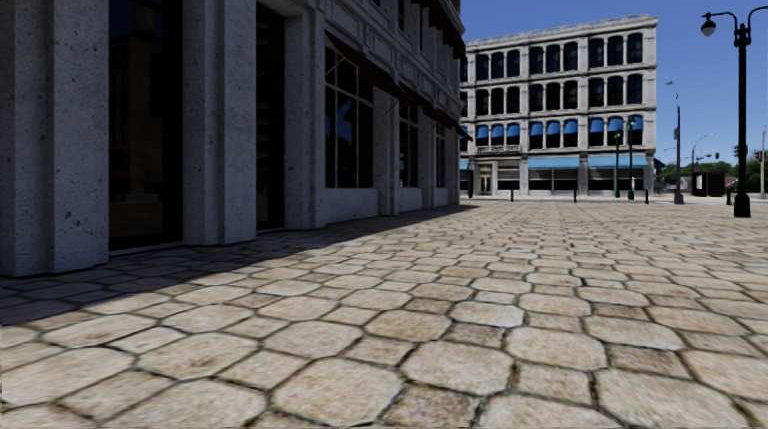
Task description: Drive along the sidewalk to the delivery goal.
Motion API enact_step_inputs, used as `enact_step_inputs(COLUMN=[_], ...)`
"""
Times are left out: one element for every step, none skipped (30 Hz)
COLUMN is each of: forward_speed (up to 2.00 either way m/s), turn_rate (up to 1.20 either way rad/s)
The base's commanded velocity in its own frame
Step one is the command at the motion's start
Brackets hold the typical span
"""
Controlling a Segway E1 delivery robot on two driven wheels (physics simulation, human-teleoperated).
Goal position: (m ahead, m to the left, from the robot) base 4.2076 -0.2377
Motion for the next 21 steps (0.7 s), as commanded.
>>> enact_step_inputs(forward_speed=[2.00, 2.00, 2.00, 2.00, 2.00, 2.00, 2.00, 2.00, 2.00, 2.00, 2.00, 2.00, 2.00, 2.00, 2.00, 2.00, 2.00, 2.00, 2.00, 2.00, 2.00], turn_rate=[0.00, 0.00, 0.00, 0.00, 0.00, 0.00, 0.00, 0.00, -0.07, -0.10, -0.14, -0.14, -0.16, -0.20, -0.23, -0.23, -0.24, -0.25, -0.25, -0.25, -0.25])
